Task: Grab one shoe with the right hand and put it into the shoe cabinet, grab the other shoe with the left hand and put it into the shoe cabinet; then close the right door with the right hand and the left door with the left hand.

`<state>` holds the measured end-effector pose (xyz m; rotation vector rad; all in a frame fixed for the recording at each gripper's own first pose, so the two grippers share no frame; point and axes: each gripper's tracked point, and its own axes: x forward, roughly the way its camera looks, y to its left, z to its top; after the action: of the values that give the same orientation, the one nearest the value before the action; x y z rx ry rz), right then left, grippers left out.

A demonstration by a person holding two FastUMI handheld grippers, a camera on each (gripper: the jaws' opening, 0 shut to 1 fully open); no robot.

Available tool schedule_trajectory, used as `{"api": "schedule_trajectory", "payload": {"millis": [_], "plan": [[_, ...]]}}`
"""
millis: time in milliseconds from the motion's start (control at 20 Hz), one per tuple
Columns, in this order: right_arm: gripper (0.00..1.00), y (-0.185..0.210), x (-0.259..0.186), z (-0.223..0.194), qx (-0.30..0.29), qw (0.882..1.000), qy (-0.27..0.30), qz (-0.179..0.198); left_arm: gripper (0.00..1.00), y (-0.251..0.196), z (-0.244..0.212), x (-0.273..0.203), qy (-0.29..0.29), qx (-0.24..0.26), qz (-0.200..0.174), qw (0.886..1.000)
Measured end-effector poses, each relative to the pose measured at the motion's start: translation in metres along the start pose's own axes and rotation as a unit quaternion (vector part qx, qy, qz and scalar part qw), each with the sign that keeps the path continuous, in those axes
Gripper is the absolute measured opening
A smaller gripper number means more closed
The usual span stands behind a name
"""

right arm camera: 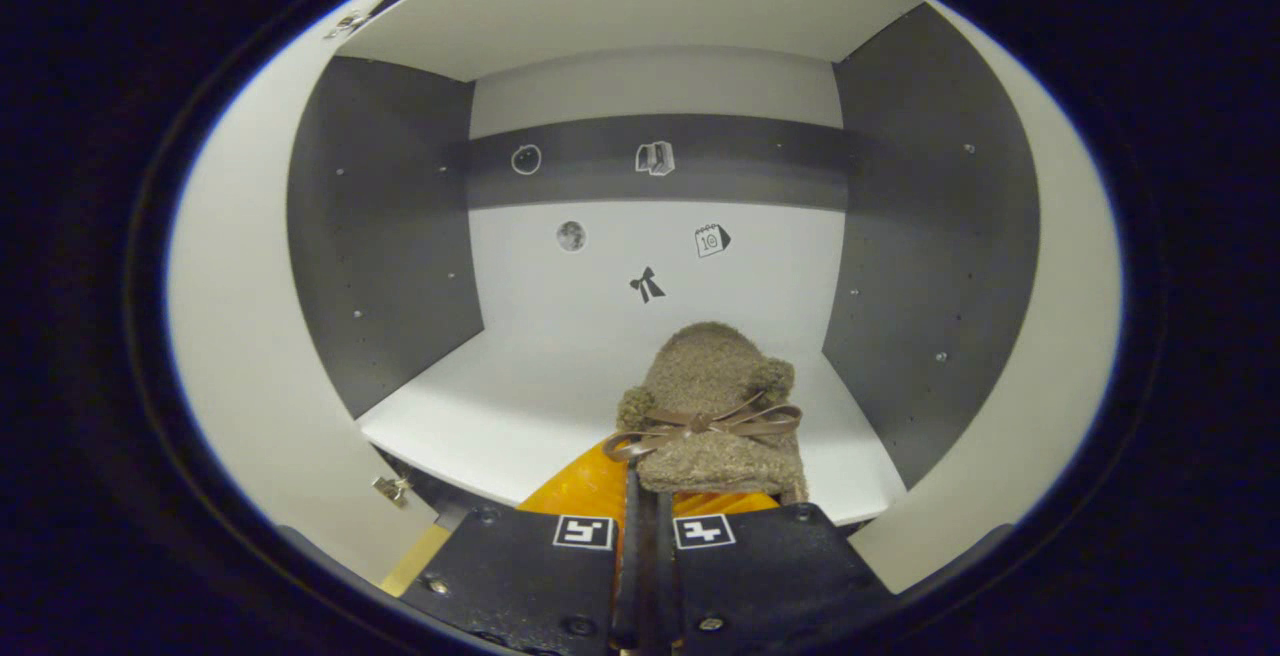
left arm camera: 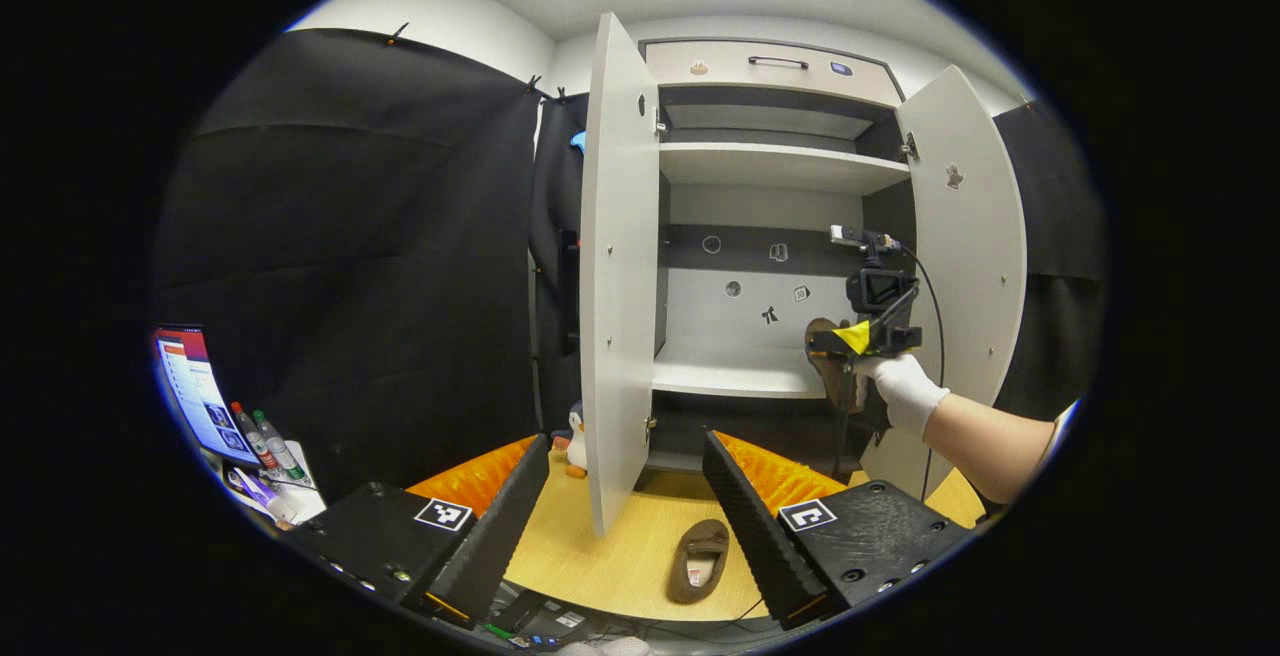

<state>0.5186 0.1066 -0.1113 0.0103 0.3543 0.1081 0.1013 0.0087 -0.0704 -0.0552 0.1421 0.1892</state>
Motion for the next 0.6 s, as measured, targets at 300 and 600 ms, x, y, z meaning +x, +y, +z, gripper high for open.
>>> {"api": "schedule_trajectory", "payload": {"millis": [300, 600], "plan": [[0.09, -0.009, 0.061, 0.014, -0.017, 0.999, 0.034, -0.025, 0.95, -0.005, -0.004, 0.001, 0.007, 0.003, 0.002, 1.000], [0.07, -0.008, 0.099, -0.005, 0.007, 0.993, 0.117, -0.021, 0.96, -0.003, -0.006, 0.000, 0.011, -0.006, 0.008, 1.000]]}}
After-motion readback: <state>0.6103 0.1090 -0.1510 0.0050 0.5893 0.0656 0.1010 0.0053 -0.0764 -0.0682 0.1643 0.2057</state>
